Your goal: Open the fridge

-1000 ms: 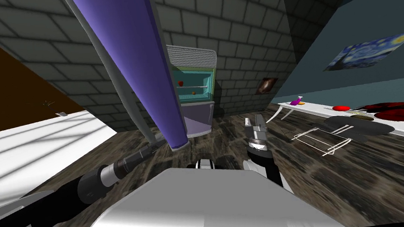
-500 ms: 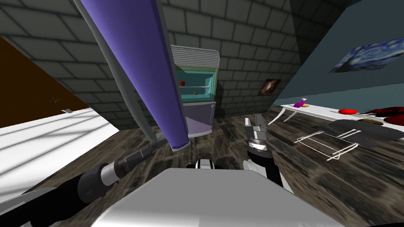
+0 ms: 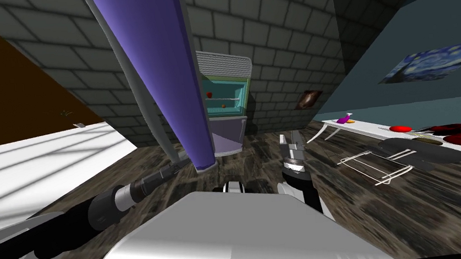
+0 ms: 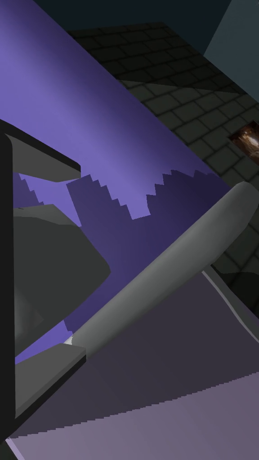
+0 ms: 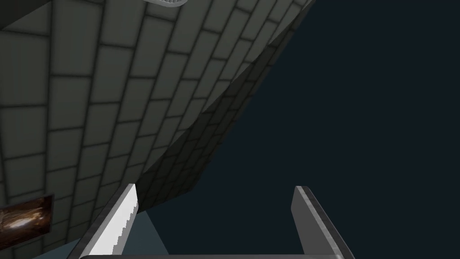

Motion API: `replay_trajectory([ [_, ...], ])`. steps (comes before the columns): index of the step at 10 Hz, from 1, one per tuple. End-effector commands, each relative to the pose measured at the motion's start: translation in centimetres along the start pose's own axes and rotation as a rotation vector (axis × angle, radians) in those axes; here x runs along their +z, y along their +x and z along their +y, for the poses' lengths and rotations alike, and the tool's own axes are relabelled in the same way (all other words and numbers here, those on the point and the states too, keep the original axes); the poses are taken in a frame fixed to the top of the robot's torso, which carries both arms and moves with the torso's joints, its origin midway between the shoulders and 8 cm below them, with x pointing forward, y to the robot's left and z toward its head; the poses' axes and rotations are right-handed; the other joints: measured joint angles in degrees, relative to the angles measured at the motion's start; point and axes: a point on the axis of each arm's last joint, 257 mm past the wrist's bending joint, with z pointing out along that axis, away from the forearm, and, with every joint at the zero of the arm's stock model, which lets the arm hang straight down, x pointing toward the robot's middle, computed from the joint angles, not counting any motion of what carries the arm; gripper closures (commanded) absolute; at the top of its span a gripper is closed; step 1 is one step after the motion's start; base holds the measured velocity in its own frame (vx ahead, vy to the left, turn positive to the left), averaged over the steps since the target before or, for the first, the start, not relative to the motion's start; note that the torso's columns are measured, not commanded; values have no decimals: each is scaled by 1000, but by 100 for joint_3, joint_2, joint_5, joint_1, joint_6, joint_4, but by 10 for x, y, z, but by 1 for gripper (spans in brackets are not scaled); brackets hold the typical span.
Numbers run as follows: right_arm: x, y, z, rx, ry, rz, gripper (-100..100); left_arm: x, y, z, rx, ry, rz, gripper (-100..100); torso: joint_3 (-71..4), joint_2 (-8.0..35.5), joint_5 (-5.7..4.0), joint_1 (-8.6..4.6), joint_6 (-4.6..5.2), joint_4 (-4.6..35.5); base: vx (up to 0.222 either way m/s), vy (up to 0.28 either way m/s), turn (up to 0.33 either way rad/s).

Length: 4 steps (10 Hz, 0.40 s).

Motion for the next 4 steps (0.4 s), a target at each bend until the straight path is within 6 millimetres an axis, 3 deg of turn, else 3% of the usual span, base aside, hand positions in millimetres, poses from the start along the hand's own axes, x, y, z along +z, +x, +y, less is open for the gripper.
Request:
replay_trajectory([
  [1,0,0,0,0,0,0,0,3,-10,-19,18,51,-13,-100,0,4,-1,-5,-7,0,20,-12,56],
  [4,0,0,0,0,0,0,0,5,-12,-26,20,66,0,-100,0,18,-17,-20,-10,13,16,-2,63],
])
